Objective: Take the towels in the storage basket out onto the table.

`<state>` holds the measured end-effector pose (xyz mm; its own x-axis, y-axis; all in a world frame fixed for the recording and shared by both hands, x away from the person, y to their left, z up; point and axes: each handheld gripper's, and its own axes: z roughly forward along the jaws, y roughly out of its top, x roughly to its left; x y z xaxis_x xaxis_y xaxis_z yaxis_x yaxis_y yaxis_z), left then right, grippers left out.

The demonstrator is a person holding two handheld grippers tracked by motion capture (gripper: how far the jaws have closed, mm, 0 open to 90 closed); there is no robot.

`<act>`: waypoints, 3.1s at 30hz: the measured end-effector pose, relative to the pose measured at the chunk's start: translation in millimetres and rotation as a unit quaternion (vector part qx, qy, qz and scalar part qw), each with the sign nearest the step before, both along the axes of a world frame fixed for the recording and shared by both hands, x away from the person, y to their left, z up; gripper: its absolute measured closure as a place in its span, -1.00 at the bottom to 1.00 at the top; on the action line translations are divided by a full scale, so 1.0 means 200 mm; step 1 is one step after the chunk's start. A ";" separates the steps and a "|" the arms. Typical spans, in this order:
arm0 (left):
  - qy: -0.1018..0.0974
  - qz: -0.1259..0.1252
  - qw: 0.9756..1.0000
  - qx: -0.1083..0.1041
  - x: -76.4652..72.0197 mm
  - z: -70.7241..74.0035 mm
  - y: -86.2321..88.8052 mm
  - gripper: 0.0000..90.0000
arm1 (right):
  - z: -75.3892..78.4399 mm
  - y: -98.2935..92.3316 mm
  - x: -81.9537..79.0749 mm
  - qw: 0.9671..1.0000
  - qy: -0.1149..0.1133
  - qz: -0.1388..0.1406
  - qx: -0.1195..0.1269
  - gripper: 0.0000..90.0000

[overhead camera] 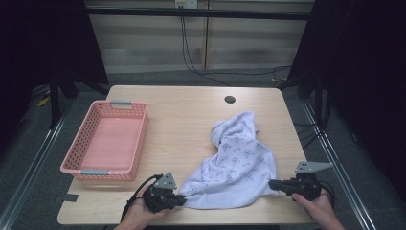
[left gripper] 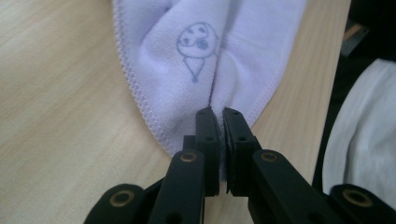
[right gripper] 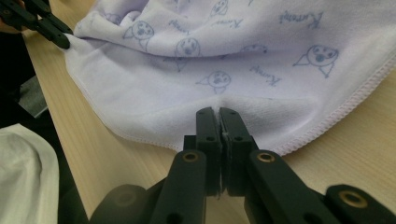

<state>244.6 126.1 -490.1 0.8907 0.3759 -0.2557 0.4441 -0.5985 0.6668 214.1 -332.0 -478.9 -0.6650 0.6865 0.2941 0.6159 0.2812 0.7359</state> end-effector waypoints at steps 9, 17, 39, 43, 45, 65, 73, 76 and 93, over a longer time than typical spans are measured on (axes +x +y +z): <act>-0.019 0.043 0.993 -0.112 0.13 0.27 0.05 0.91 | 0.19 -0.04 0.09 0.997 -0.050 -0.026 0.048 0.96; -0.063 0.081 0.978 -0.181 0.33 0.60 0.10 0.92 | 0.55 -0.04 0.25 0.986 -0.136 -0.046 0.089 0.96; -0.168 0.187 0.934 -0.254 0.80 1.32 0.20 0.92 | 1.30 0.01 0.79 0.964 -0.220 -0.108 0.101 0.97; -0.194 0.181 0.925 -0.272 0.77 1.48 0.20 0.92 | 1.45 0.00 0.80 0.956 -0.245 -0.113 0.114 0.97; -0.207 0.173 0.924 -0.270 0.73 1.52 0.22 0.92 | 1.54 0.00 0.76 0.950 -0.264 -0.108 0.127 0.97; -0.042 0.080 0.978 -0.189 0.01 0.49 0.20 0.91 | 0.52 -0.02 -0.04 0.990 -0.113 -0.019 0.085 0.97; 0.007 0.045 0.977 -0.206 -0.27 0.32 0.29 0.84 | 0.31 -0.03 -0.41 0.993 -0.082 0.009 0.084 0.68; 0.003 0.039 0.981 -0.188 -0.30 0.28 0.29 0.68 | 0.28 -0.02 -0.44 0.994 -0.077 0.013 0.071 0.50; 0.000 0.089 0.991 -0.100 0.21 0.11 0.12 0.63 | 0.12 0.15 0.12 0.999 -0.050 0.013 -0.002 0.29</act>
<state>285.7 150.5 -467.7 0.8152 0.4683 -0.3409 0.5304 -0.3672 0.7641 237.6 -302.4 -455.6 -0.7088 0.6694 0.2225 0.5315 0.2993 0.7924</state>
